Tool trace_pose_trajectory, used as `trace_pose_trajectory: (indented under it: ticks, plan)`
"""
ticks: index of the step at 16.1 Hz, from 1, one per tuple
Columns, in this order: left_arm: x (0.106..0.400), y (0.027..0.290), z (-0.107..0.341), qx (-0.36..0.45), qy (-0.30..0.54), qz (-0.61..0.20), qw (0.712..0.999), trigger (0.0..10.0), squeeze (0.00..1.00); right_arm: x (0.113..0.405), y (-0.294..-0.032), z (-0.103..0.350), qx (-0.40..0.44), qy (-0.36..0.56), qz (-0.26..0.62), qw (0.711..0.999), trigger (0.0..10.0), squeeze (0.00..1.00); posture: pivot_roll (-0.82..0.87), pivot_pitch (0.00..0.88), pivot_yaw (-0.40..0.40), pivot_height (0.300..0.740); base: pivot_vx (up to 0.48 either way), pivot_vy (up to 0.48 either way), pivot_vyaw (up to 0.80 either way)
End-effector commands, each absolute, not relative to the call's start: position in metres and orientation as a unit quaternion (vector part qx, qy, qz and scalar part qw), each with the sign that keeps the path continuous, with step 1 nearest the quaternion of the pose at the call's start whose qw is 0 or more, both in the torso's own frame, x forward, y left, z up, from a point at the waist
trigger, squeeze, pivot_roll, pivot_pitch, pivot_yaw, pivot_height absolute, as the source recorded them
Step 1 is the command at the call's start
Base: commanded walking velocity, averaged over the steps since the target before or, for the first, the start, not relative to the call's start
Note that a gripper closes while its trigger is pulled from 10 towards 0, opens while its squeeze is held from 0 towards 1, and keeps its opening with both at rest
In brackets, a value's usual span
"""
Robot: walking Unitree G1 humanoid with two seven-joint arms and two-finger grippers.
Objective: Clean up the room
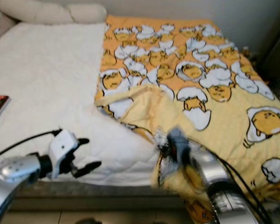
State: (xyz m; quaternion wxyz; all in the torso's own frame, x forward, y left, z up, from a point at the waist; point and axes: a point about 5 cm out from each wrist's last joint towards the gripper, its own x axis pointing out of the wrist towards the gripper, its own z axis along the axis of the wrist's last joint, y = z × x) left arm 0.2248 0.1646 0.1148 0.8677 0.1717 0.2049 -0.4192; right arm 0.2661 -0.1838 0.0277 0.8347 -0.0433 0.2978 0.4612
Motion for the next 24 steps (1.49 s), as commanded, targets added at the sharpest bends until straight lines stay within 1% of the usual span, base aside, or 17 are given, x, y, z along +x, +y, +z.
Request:
trace_pose_trajectory:
  ticks: [1,3,4,5,6,7,8,9,14,17,18,19,20,21,22,23,24]
  plan:
    - [0.225,0.163,0.115,0.171,0.206,-0.424,0.865,10.0,0.00,0.251,-0.175,0.036,-0.028,0.301,0.553,0.776,0.0,0.00,-0.06,0.000,0.008,0.740,0.000,0.000,0.00]
    - [0.226,0.163,0.115,0.172,0.206,-0.425,0.864,10.0,0.00,0.214,-0.176,0.033,-0.011,0.346,0.640,0.687,0.0,0.00,-0.06,0.000,0.004,0.740,0.000,0.000,0.00]
    - [0.226,0.164,0.115,0.173,0.207,-0.426,0.864,10.0,0.00,0.205,-0.177,0.029,-0.016,0.363,0.652,0.665,0.0,0.00,-0.06,0.000,0.006,0.740,0.000,0.000,0.00]
    - [0.227,0.164,0.115,0.173,0.207,-0.426,0.863,10.0,0.00,0.203,-0.176,0.023,-0.025,0.370,0.649,0.665,0.0,0.00,-0.06,0.000,0.007,0.740,0.000,0.000,0.00]
    - [0.226,0.164,0.115,0.175,0.209,-0.427,0.862,10.0,0.00,0.196,-0.166,0.010,-0.029,0.354,0.631,0.689,0.0,0.00,-0.05,0.000,0.010,0.740,0.000,0.000,0.00]
    - [0.226,0.164,0.115,0.175,0.209,-0.427,0.862,10.0,0.00,0.190,-0.163,0.004,-0.041,0.344,0.616,0.707,10.0,0.00,-0.05,0.000,0.013,0.740,0.000,0.000,0.00]
    - [0.226,0.164,0.115,0.176,0.209,-0.426,0.862,10.0,0.00,0.185,-0.161,-0.003,-0.025,0.349,0.604,0.716,10.0,0.38,-0.05,0.000,0.013,0.740,0.000,0.000,0.00]
    - [0.226,0.164,0.115,0.177,0.210,-0.426,0.862,10.0,0.00,0.180,-0.161,-0.007,-0.003,0.353,0.595,0.722,10.0,1.00,-0.05,0.000,0.013,0.740,0.000,0.000,0.00]
    - [0.226,0.166,0.115,0.179,0.209,-0.426,0.862,10.0,0.00,0.162,-0.169,-0.021,0.022,0.343,0.595,0.727,10.0,1.00,-0.04,0.000,0.010,0.740,0.000,0.000,0.00]
    - [0.226,0.167,0.115,0.181,0.209,-0.425,0.862,10.0,0.00,0.176,-0.174,-0.029,0.042,0.316,0.559,0.765,10.0,1.00,-0.05,0.000,0.013,0.740,0.000,0.000,0.00]
    - [0.226,0.166,0.115,0.182,0.209,-0.425,0.862,10.0,0.00,0.188,-0.174,-0.025,0.058,0.297,0.546,0.781,10.0,1.00,-0.05,0.000,0.013,0.740,0.000,0.000,0.00]
    - [0.226,0.166,0.114,0.183,0.209,-0.425,0.862,10.0,0.00,0.197,-0.174,-0.021,0.064,0.288,0.541,0.787,10.0,1.00,-0.05,0.000,0.013,0.740,0.000,0.000,0.00]
    - [0.227,0.165,0.114,0.186,0.206,-0.422,0.863,10.0,0.00,0.231,-0.173,0.010,0.081,0.233,0.546,0.801,10.0,1.00,-0.05,0.000,0.015,0.740,0.000,0.000,0.00]
    - [0.228,0.165,0.114,0.187,0.205,-0.421,0.864,10.0,0.00,0.240,-0.173,0.021,0.083,0.213,0.549,0.804,10.0,1.00,-0.05,0.000,0.015,0.740,0.000,0.000,0.00]
    - [0.229,0.165,0.115,0.189,0.201,-0.417,0.866,10.0,0.00,0.255,-0.170,0.044,0.095,0.166,0.546,0.815,10.0,1.00,-0.05,0.000,0.015,0.740,0.000,0.000,0.00]
    - [0.231,0.165,0.115,0.192,0.196,-0.411,0.869,10.0,0.00,0.268,-0.165,0.068,0.092,0.117,0.537,0.830,10.0,1.00,-0.04,0.000,0.008,0.740,0.000,0.000,0.00]
    - [0.235,0.166,0.115,0.195,0.192,-0.393,0.878,10.0,0.00,0.284,-0.160,0.089,0.073,0.062,0.498,0.862,10.0,1.00,-0.04,0.000,0.004,0.740,0.000,0.000,0.00]
